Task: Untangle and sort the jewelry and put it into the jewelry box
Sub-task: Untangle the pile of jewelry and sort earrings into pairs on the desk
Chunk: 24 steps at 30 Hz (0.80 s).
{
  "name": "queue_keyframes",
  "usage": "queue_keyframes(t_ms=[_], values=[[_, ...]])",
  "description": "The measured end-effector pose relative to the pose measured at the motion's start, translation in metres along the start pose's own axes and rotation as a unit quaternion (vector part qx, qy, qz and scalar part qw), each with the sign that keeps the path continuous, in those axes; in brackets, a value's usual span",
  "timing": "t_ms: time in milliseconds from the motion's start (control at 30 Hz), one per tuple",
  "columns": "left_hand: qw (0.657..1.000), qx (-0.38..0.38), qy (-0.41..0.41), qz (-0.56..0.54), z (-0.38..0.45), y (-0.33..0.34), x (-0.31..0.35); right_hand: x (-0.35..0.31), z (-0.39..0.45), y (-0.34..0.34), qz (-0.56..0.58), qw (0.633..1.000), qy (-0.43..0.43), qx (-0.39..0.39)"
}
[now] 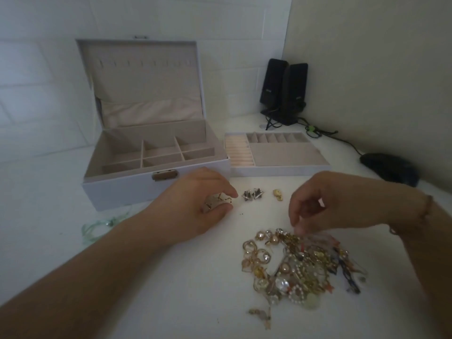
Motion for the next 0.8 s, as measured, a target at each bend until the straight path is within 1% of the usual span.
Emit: queue_keyframes(t_ms=[33,100,333,400,500,567,667,733,800], values=[[1.0,0.002,0.003,-0.001,0.0,0.0,0.0,-0.002,-0.001,0.006,-0.004,1.0,0.004,-0.025],[1.0,0.007,0.007,-0.001,0.001,0.0,0.001,-0.004,-0.001,0.012,-0.013,0.999,0.017,-0.034],[1.0,0.007,0.005,0.001,0.001,0.0,0.001,0.001,-0.004,0.013,-0.081,0.995,0.065,-0.003],[1.0,0.007,0.006,0.002,0.001,0.0,0.0,0.0,-0.002,0.016,-0.091,0.994,0.065,0.0],[1.0,0.009,0.007,0.0,0.001,0.0,0.0,-0.004,-0.002,0.014,-0.092,0.995,0.04,0.005],[1.0,0.012,0.007,-0.004,0.001,0.0,0.0,-0.006,-0.006,0.007,-0.068,0.997,0.02,0.009],[1.0,0.014,0.006,-0.009,0.0,0.0,0.0,-0.008,-0.012,-0.009,0.029,0.999,-0.007,0.022],[1.0,0.012,0.003,-0.008,0.0,0.0,0.0,-0.006,-0.012,-0.016,0.089,0.996,-0.014,0.023],[1.0,0.01,0.001,-0.007,0.001,0.0,0.0,-0.002,-0.009,-0.017,0.109,0.993,-0.009,0.033]])
Point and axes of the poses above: each hand's wrist, its own z-axis towards the middle knuckle, its own y-axis out of the palm, x = y × z, the point moved 9 cm from there along z, towards the middle knuckle, and after that the axes turned 14 degrees about y, right-handed, at the moved point
